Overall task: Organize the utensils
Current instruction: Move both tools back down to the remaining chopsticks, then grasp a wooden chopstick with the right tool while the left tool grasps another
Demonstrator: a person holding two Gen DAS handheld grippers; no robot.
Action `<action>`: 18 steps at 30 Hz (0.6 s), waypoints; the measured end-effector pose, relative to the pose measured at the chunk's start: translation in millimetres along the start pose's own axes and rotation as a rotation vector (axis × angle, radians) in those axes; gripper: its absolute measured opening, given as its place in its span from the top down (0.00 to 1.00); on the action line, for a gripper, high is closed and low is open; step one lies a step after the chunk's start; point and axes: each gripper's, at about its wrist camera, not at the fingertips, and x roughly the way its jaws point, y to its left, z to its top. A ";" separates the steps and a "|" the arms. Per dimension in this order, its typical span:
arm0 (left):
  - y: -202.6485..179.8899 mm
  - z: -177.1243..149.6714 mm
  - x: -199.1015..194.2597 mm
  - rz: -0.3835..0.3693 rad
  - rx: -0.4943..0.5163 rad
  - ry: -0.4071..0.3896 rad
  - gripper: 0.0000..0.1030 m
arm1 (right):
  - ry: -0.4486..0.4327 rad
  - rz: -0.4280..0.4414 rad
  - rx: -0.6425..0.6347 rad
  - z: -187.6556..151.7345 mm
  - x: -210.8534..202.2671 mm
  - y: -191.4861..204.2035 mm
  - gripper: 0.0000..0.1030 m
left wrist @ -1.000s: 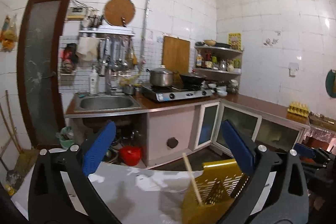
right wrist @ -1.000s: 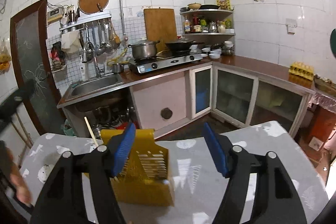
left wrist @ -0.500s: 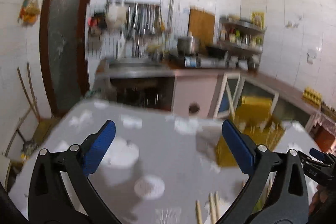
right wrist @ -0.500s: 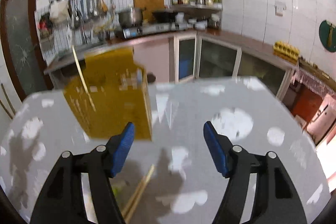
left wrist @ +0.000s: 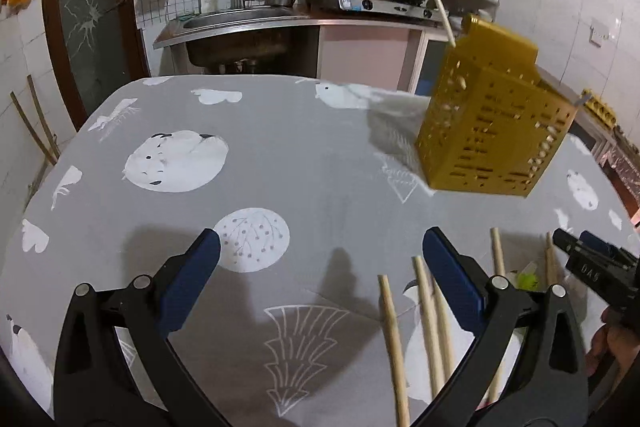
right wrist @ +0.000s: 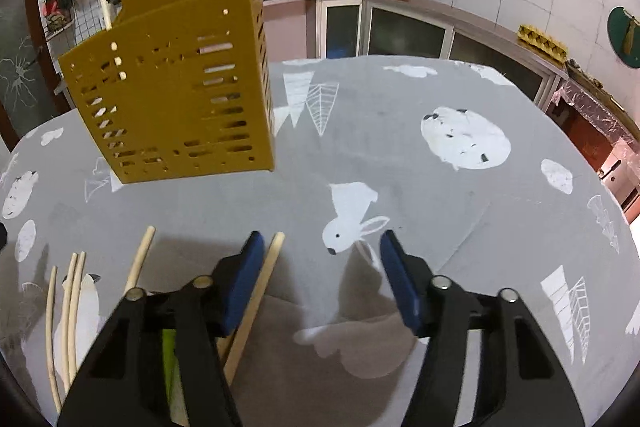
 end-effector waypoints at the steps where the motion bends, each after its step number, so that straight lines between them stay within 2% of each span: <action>1: -0.7 -1.7 1.2 0.014 0.003 -0.001 0.05 | 0.007 0.005 0.002 1.1 2.1 1.5 0.52; 2: -1.8 -2.9 2.4 0.016 0.003 0.000 0.05 | 0.017 0.010 0.005 1.8 5.0 2.5 0.57; 6: -1.7 -7.0 11.7 -0.003 0.007 0.037 0.05 | 0.059 0.039 0.018 1.4 14.3 8.9 0.66; 9: -2.8 -8.8 16.6 -0.013 0.011 0.059 0.05 | 0.057 0.024 -0.006 -1.0 15.1 17.3 0.71; 11: -3.9 -9.7 17.3 -0.018 0.009 0.068 0.05 | 0.057 0.041 -0.011 -1.6 15.2 19.8 0.80; 14: -6.7 -11.6 18.0 -0.024 0.010 0.078 0.05 | 0.056 0.058 -0.022 -1.7 16.0 23.0 0.88; 18: -10.0 -14.6 17.9 -0.027 0.017 0.083 0.05 | 0.053 0.081 -0.032 -0.8 16.4 24.0 0.90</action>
